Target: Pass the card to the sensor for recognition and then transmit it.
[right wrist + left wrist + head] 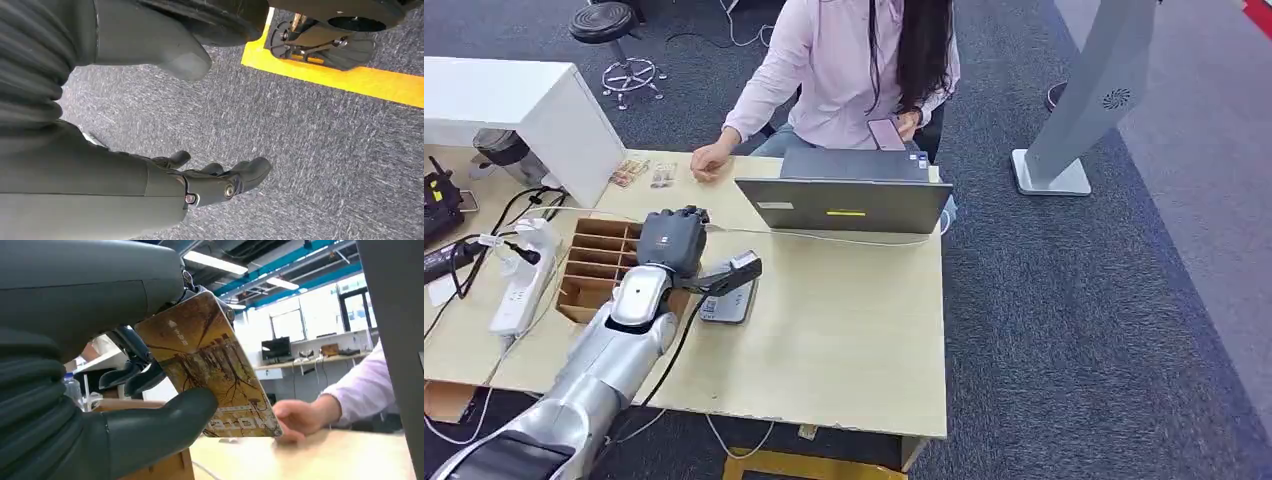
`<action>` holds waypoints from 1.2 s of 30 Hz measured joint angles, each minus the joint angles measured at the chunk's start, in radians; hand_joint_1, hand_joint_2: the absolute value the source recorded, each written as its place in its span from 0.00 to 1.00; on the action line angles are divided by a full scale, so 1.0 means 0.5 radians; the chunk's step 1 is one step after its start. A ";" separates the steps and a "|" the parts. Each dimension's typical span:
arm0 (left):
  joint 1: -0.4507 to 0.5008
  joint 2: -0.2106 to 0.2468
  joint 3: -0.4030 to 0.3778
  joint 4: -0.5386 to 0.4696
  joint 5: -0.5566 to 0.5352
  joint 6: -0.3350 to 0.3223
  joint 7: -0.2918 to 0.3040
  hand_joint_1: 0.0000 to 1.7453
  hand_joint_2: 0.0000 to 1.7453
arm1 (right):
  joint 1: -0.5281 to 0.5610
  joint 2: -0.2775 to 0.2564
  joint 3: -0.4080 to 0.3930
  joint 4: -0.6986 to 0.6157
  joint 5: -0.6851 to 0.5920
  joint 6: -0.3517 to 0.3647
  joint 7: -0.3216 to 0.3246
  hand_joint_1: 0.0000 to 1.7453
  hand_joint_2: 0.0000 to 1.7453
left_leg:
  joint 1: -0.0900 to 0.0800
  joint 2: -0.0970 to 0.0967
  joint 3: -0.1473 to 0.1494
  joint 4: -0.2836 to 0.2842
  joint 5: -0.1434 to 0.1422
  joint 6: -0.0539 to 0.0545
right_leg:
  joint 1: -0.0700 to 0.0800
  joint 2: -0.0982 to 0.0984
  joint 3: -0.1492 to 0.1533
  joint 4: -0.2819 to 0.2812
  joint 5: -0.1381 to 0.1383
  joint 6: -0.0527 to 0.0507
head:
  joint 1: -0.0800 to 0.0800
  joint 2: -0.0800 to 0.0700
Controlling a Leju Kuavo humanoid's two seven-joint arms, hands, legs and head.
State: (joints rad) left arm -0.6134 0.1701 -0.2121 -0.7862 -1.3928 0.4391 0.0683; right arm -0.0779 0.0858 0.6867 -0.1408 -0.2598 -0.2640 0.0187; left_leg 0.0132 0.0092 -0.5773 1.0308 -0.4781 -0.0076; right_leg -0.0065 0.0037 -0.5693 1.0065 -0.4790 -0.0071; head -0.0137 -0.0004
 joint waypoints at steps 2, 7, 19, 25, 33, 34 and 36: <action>-0.038 0.016 0.000 -0.009 0.013 0.021 -0.016 1.00 1.00 | 0.001 0.000 0.000 0.001 -0.004 -0.002 -0.007 0.00 1.00 | 0.000 0.000 0.000 0.000 0.000 0.000 | 0.000 0.000 0.000 0.000 0.000 0.000 | 0.000 0.000; -0.222 0.072 0.000 -0.011 0.005 -0.001 -0.033 1.00 1.00 | 0.002 -0.008 0.000 0.002 -0.010 -0.002 -0.013 0.00 1.00 | 0.000 -0.001 0.000 0.000 0.000 0.000 | 0.000 -0.001 0.000 0.000 0.000 0.000 | -0.001 0.000; -0.428 0.114 0.000 0.028 0.069 0.007 -0.040 1.00 1.00 | 0.003 -0.014 0.000 0.002 -0.024 0.004 -0.001 0.00 1.00 | 0.000 0.000 -0.001 0.000 0.000 0.001 | 0.000 -0.001 0.000 0.000 0.000 0.000 | 0.000 0.000; -0.453 0.080 -0.001 0.043 0.069 0.005 -0.053 1.00 1.00 | 0.010 -0.034 -0.001 0.002 -0.053 0.042 0.001 0.00 1.00 | -0.001 -0.001 -0.001 0.001 0.000 0.001 | 0.000 -0.001 -0.001 0.000 0.000 0.000 | -0.001 0.000; -0.447 0.010 -0.006 0.080 0.059 0.022 0.024 1.00 1.00 | 0.031 -0.063 0.000 0.002 -0.054 0.081 0.005 0.00 1.00 | -0.001 0.005 -0.003 0.001 0.000 0.001 | -0.001 0.001 -0.001 0.000 0.002 0.002 | -0.001 0.000; -0.439 0.021 -0.006 0.080 0.073 0.027 0.016 1.00 1.00 | 0.034 -0.063 0.000 0.002 -0.046 0.072 0.010 0.00 1.00 | -0.001 0.005 -0.003 0.001 0.000 0.001 | -0.001 0.001 -0.002 0.000 0.002 0.001 | -0.001 0.000; -0.419 0.056 -0.006 0.080 0.095 0.031 -0.005 0.05 1.00 | 0.038 -0.063 0.002 0.000 -0.043 0.066 0.017 0.00 1.00 | -0.001 0.004 -0.003 0.001 0.000 0.001 | 0.000 0.000 -0.003 0.000 0.002 0.001 | -0.002 0.000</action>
State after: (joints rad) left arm -0.8231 0.1980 -0.2152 -0.7462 -1.3451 0.4547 0.0660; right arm -0.0590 0.0545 0.6878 -0.1408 -0.2815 -0.2308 0.0271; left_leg 0.0129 0.0111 -0.5788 1.0312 -0.4780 -0.0072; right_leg -0.0067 0.0039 -0.5708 1.0066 -0.4781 -0.0065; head -0.0145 -0.0004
